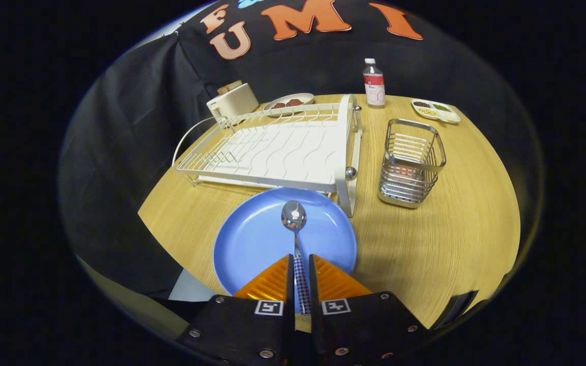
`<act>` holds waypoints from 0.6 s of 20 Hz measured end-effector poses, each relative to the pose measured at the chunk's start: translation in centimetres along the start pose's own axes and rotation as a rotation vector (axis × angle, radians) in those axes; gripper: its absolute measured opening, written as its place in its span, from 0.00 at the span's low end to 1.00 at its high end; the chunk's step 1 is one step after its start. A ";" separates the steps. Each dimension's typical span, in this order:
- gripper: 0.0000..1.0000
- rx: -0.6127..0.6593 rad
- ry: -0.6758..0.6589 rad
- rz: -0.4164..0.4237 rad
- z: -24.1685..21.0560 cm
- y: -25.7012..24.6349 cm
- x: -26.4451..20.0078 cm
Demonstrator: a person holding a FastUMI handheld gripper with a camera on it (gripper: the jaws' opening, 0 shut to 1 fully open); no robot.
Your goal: Take the plate from the dish rack, then take the spoon from the basket and place it into the plate.
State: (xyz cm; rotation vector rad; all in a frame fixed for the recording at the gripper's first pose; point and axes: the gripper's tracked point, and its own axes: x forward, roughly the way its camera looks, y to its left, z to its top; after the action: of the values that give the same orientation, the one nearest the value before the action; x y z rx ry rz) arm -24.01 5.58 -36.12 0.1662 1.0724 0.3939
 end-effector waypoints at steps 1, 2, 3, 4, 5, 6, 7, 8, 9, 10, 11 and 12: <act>0.14 0.016 -0.017 0.003 1.1 0.2 -0.6; 0.18 0.027 -0.046 0.002 2.5 0.3 -1.2; 0.20 0.031 -0.087 0.000 4.3 0.3 -1.9; 0.25 0.033 -0.131 -0.005 6.1 0.2 -2.8; 0.28 0.034 -0.178 -0.012 8.2 0.2 -3.7; 0.35 0.030 -0.218 -0.026 9.9 0.2 -4.6; 0.38 0.024 -0.256 -0.044 11.5 0.1 -5.7; 0.42 0.013 -0.301 -0.062 13.3 -0.1 -6.8; 0.43 0.000 -0.345 -0.077 15.3 -0.1 -7.9; 0.44 -0.010 -0.388 -0.094 16.9 -0.1 -9.0; 0.46 -0.019 -0.429 -0.105 18.6 0.0 -10.0; 0.49 -0.028 -0.470 -0.113 20.1 0.2 -11.0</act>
State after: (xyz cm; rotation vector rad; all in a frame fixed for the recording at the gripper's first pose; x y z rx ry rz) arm -10.95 2.65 -17.49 0.1620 0.6099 0.2496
